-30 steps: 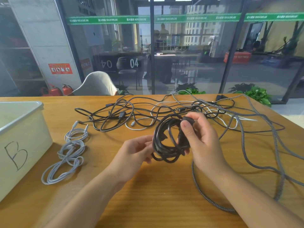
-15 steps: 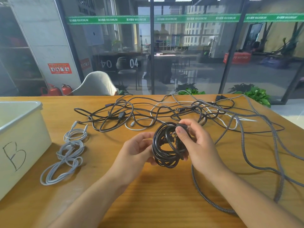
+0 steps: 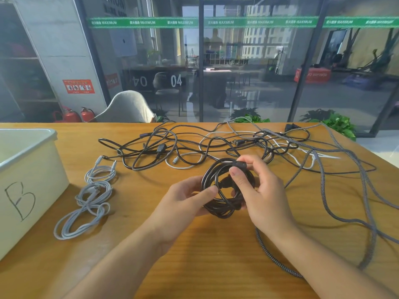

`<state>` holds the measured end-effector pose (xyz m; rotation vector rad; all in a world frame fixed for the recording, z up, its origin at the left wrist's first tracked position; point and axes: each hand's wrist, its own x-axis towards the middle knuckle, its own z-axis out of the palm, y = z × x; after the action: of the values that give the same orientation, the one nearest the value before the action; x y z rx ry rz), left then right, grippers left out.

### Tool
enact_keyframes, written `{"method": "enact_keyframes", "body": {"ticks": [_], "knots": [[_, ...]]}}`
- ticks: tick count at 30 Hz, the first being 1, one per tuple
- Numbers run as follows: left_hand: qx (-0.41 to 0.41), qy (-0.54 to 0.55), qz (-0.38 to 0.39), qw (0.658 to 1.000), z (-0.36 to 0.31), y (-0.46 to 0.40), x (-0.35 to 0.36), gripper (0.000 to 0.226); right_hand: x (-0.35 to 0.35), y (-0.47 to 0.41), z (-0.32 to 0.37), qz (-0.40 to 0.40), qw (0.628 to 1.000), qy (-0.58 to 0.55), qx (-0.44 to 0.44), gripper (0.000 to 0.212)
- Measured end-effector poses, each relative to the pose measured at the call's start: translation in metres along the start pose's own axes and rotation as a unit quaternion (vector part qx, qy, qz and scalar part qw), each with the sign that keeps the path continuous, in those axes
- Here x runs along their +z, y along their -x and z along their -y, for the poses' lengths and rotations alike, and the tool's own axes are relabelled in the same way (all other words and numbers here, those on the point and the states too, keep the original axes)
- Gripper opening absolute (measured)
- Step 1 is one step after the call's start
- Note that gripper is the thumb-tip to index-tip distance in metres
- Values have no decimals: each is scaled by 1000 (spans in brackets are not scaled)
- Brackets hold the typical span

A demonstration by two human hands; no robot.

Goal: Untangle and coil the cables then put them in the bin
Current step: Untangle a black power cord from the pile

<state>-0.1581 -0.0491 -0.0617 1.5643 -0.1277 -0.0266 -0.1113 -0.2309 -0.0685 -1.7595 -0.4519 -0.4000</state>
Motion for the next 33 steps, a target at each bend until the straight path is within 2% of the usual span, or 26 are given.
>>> {"method": "enact_keyframes", "body": {"ticks": [4,8,12,19,25,30,33], "knots": [[-27,-1,23,999,2,0,-1,33,1,-1,1,-15,998,-41,45,5],[-34,78,12,996,2,-4,-3,40,1,-6,-2,-37,991,-97,88,11],[-29,61,8,998,4,-5,-6,27,-1,-8,-3,-32,982,-142,117,14],[-10,10,33,999,7,-5,-7,25,3,-6,-4,-8,981,-153,116,13],[6,41,34,999,6,-4,-9,21,2,-6,-3,17,983,-148,111,14],[16,66,46,997,1,-2,-8,22,5,-2,2,65,980,-155,109,23],[8,61,22,998,2,-2,-7,15,8,2,4,97,979,-155,86,17]]}}
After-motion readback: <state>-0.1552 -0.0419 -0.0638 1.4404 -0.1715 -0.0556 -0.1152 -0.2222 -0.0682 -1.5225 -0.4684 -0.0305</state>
